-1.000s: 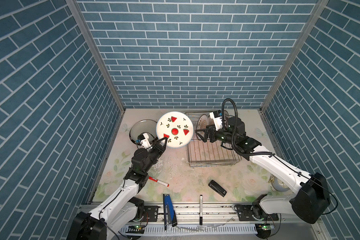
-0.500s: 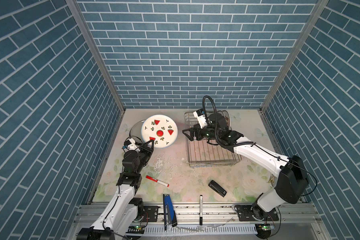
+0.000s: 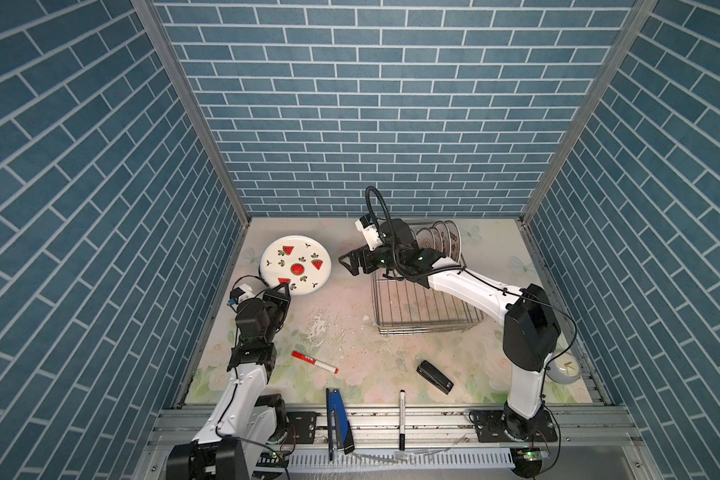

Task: Unload the plates from the dish rack
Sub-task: 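Lower the watermelon plate onto the glass plate with left while right returns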

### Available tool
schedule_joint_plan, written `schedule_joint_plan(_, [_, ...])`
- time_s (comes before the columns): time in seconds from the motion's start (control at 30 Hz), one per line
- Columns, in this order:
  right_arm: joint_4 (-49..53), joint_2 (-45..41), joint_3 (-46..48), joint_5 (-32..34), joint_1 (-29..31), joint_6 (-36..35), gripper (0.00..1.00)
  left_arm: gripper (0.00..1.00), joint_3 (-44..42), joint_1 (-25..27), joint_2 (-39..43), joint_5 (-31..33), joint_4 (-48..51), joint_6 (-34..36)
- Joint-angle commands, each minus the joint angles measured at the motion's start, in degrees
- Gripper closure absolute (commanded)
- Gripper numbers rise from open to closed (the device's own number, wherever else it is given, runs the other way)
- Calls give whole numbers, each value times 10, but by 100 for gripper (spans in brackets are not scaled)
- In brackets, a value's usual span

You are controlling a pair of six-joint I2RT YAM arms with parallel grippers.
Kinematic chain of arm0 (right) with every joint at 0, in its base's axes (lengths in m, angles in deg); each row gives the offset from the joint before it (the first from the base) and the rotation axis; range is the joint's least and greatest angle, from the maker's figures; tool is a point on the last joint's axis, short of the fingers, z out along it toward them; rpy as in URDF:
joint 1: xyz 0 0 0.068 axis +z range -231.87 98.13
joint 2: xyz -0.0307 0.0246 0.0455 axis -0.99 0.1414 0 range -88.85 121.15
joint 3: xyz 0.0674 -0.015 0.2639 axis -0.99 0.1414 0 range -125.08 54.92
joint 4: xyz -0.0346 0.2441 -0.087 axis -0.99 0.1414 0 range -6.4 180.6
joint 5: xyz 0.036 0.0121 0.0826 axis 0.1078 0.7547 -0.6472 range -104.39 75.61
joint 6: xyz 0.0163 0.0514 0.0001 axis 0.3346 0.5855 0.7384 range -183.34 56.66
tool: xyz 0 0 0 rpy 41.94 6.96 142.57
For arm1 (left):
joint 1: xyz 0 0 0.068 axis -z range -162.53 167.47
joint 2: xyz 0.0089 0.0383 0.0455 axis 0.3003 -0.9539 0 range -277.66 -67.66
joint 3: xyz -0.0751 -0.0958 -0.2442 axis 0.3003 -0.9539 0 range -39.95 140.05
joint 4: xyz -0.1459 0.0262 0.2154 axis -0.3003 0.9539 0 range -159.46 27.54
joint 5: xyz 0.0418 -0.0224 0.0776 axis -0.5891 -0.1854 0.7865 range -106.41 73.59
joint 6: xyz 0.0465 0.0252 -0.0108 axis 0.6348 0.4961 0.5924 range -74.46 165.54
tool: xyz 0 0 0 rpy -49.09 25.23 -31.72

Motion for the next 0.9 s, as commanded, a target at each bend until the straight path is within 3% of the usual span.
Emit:
schedule_joint_plan(0.0, [27, 38, -60, 9, 2, -17, 1, 100, 14, -11, -9, 14, -77, 16])
schedule_joint_plan(0.13, [55, 81, -118, -1, 3, -13, 1, 100, 5, -30, -52, 11, -128, 8])
schedule_joint_plan(0.3, [67, 117, -158, -9, 6, -16, 1, 100, 41, -47, -93, 27, -100, 32])
schedule_joint_plan(0.4, [129, 170, -236, -19, 14, -52, 1, 100, 52, -54, -133, 16, -127, 29])
schedule_joint_plan(0.6, [183, 254, -353, -5, 17, -55, 1, 100, 74, -56, -194, 25, -146, 39])
schedule_joint_plan(0.73, [184, 265, -363, -12, 20, -72, 1, 100, 99, -65, -253, -6, -188, 36])
schedule_joint_plan(0.87, [176, 271, -362, -15, 22, -78, 1, 100, 114, -66, -285, 4, -190, 37])
